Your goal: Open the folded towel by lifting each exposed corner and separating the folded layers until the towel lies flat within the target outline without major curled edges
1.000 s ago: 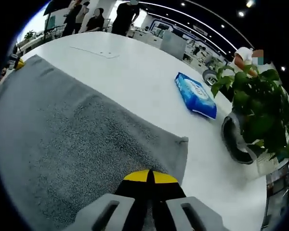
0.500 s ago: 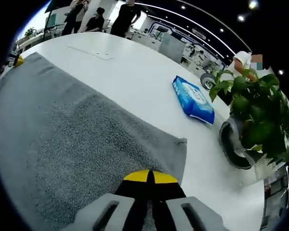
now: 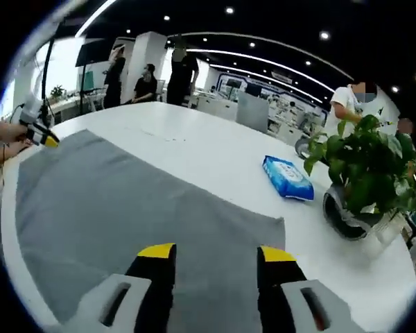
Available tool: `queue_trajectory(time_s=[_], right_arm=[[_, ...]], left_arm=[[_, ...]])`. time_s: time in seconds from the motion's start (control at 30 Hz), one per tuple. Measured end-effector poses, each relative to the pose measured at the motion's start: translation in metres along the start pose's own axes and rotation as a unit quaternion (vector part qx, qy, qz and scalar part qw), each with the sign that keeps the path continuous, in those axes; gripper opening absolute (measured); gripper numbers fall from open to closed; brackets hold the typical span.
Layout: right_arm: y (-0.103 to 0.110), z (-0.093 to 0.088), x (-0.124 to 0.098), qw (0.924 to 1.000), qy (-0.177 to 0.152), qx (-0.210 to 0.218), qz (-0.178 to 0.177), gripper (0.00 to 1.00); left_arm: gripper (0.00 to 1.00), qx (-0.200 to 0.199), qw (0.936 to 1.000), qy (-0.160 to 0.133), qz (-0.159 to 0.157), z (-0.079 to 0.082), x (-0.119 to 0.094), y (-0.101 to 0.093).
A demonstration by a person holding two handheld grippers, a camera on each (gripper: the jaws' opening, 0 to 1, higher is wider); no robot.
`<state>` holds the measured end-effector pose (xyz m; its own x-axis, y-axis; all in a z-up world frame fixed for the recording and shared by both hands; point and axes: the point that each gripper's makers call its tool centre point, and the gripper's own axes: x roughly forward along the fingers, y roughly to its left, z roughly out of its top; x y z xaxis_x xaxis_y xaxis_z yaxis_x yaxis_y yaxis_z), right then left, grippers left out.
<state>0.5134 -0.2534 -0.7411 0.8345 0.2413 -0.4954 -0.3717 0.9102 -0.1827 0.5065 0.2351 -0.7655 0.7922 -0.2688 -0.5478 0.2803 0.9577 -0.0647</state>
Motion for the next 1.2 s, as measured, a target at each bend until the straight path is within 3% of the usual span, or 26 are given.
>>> queue_trajectory(time_s=[0.1, 0.13, 0.17, 0.3, 0.43, 0.6, 0.73, 0.87, 0.97, 1.2], right_arm=[[0.029, 0.011, -0.039, 0.9986, -0.047, 0.019, 0.015, 0.88], [0.036, 0.012, -0.047, 0.9978, -0.053, 0.032, 0.023, 0.96], [0.047, 0.015, -0.059, 0.9965, -0.063, 0.045, 0.033, 0.99], [0.064, 0.013, -0.088, 0.9964, -0.068, 0.042, 0.028, 1.0], [0.079, 0.01, -0.108, 0.9967, -0.07, 0.027, 0.031, 1.0], [0.083, 0.006, -0.133, 0.9962, -0.085, 0.012, 0.016, 1.0], [0.076, -0.003, -0.148, 0.9949, -0.099, 0.018, -0.007, 1.0], [0.078, -0.02, -0.148, 0.9939, -0.092, 0.059, -0.015, 1.0], [0.083, -0.029, -0.147, 0.993, -0.09, 0.076, -0.011, 1.0], [0.094, -0.023, -0.143, 0.9912, -0.085, 0.102, -0.003, 1.0]], left_arm=[[0.68, 0.003, 0.9995, -0.022, -0.021, -0.001, -0.022, -0.016], [0.76, 0.007, 0.9987, -0.044, -0.024, -0.001, -0.039, -0.025], [0.84, 0.012, 0.9979, -0.057, -0.028, 0.0, -0.048, -0.031], [0.99, 0.019, 0.9956, -0.089, -0.023, -0.002, -0.082, -0.044], [0.99, 0.038, 0.9923, -0.118, -0.005, 0.003, -0.108, -0.048], [0.99, 0.025, 0.9873, -0.157, 0.008, 0.005, -0.138, -0.059], [0.99, 0.032, 0.9857, -0.16, 0.042, -0.005, -0.145, -0.06], [0.99, 0.014, 0.9845, -0.17, 0.039, -0.008, -0.146, -0.071], [0.99, 0.029, 0.9853, -0.165, 0.036, -0.014, -0.141, -0.08], [0.98, 0.021, 0.9836, -0.176, 0.034, -0.004, -0.145, -0.084]])
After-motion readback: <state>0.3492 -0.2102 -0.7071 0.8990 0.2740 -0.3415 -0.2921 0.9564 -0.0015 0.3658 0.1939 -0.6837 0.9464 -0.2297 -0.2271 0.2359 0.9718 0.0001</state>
